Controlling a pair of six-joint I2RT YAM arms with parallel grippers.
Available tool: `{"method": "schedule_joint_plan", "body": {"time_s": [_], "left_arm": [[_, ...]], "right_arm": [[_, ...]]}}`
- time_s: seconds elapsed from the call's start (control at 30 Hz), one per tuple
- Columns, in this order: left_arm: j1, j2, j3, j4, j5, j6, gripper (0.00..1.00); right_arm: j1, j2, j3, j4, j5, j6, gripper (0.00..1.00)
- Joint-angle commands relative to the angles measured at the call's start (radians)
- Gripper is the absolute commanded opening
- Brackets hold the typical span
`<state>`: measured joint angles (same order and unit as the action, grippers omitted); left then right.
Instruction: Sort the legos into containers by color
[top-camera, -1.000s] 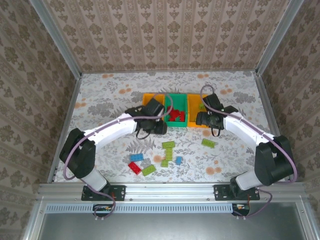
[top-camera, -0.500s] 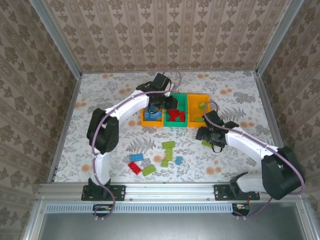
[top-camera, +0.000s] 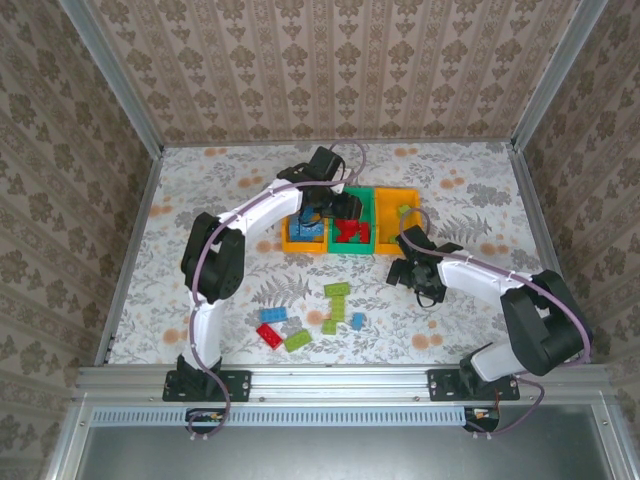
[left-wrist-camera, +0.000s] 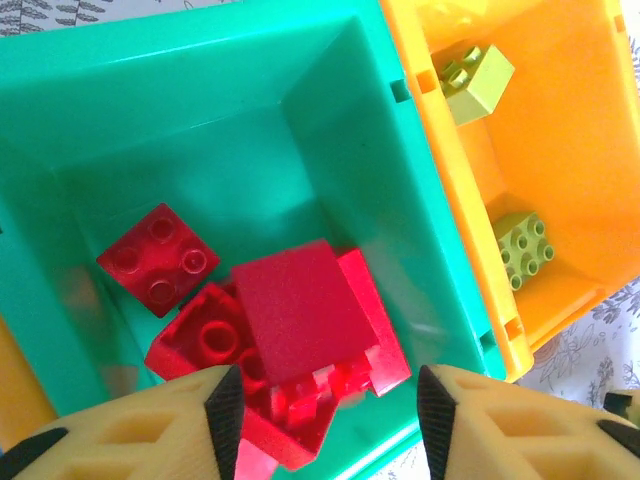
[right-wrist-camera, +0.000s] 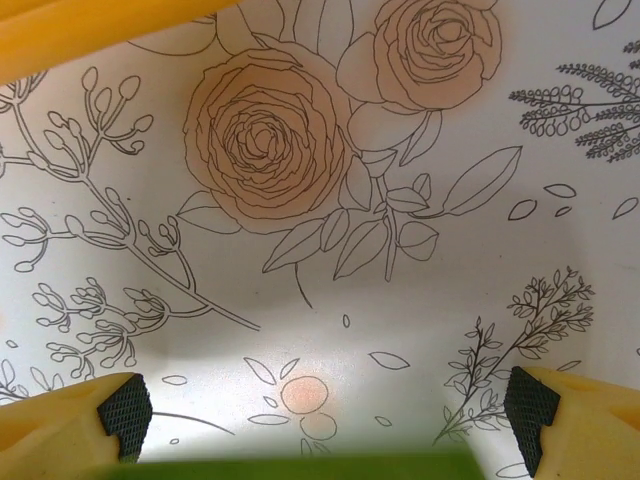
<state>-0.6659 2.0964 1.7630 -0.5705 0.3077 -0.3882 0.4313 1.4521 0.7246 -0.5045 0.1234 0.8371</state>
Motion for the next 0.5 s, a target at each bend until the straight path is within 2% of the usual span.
{"method": "schedule_joint_plan", "body": {"time_s": [0.0, 0.2, 0.3, 0.33, 0.43, 0.47], "left_arm": [[0.006, -0.03, -0.005, 0.021, 0.011, 0.018, 0.55], [0.006, -0.062, -0.034, 0.036, 0.011, 0.015, 0.64], [0.004, -0.078, -0.05, 0.041, 0.014, 0.016, 0.72], [0.004, -0.085, -0.059, 0.043, 0.014, 0.018, 0.76], [0.003, -0.114, -0.088, 0.041, 0.001, 0.024, 0.99], [0.003, -0.125, -0.099, 0.043, -0.005, 0.023, 1.0]], "right_arm": [[0.005, -0.002, 0.009, -0.028, 0.015, 0.023, 0.94], [0.004, -0.004, 0.006, -0.028, 0.028, 0.019, 0.94], [0.004, 0.03, 0.035, -0.028, 0.033, -0.003, 0.93], [0.004, 0.042, 0.047, -0.04, 0.028, -0.013, 0.92], [0.004, 0.052, 0.061, -0.079, 0.016, -0.022, 0.92], [0.004, 0.046, 0.055, -0.084, 0.016, -0.017, 0.92]]}}
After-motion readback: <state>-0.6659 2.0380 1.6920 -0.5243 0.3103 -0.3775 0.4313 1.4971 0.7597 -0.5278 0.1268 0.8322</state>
